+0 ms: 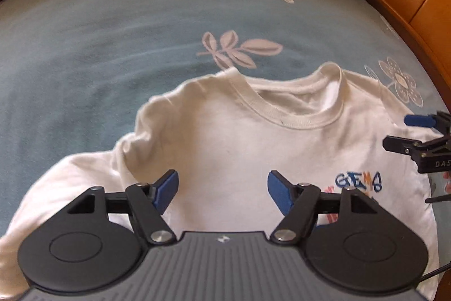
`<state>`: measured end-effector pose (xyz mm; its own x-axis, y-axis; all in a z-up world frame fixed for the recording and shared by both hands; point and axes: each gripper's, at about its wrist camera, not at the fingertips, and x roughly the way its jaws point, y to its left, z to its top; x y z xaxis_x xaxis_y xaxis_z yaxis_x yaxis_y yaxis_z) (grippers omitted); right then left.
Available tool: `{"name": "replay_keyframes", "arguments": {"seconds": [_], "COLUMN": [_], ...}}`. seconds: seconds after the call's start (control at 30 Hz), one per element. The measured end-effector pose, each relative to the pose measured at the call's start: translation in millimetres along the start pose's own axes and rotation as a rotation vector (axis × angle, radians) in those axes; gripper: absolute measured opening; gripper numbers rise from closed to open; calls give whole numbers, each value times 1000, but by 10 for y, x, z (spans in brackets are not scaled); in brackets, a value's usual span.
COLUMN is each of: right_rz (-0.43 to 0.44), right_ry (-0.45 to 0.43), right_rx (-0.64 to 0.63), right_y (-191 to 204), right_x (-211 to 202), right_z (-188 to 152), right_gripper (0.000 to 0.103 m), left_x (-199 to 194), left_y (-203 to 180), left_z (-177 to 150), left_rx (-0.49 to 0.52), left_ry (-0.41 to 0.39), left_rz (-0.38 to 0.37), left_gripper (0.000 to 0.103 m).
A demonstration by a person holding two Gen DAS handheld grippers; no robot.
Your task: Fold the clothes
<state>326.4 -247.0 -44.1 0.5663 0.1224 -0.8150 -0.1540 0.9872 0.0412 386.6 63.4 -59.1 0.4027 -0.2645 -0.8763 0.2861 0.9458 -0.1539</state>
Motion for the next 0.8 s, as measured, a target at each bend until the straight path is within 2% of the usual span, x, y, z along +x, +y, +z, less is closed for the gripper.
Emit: {"name": "replay_keyframes", "arguments": {"seconds": [0.1,0.13,0.2,0.23,0.3,0.33,0.4,0.5,0.6,0.63,0.7,0.8], "right_rz": [45,42,10,8,11,12,16,22,16,13,9,9], "right_ry": [47,66,48,46,43,42,46,50,41,39,34,37], "right_rx": [-56,-62,-84,-83,-76,-73,-80,-88,-89,-89,-90,-91], "right_y": [201,246,324,325,311,304,300,292,297,302,312,314], "right_x": [162,224,255,254,248,245,242,256,257,257,256,263], "right_z": [-37,-54,-80,-83,-83,-83,-77,-59,-70,-75,-83,-76], "right_gripper": [103,103,103,103,103,103,103,103,103,103,103,103], "left_x": [78,83,80,57,-76,-182,-371,-469,-366,-342,-305,-307], "left_y": [26,47,111,185,309,340,380,573,937,1040,1164,1150], "left_z": [-60,-26,88,162,249,266,280,315,329,312,281,205], "left_rx": [4,14,23,-4,-57,-55,-2,58,5,-24,-68,-77], "left_ry": [-33,-52,-70,-65,-78,-95,-125,-133,-102,-97,-91,-85], "left_rz": [9,29,89,84,14,-12,-11,91,223,244,259,234], "left_gripper": [70,71,69,67,68,69,69,70,65,62,62,62]}}
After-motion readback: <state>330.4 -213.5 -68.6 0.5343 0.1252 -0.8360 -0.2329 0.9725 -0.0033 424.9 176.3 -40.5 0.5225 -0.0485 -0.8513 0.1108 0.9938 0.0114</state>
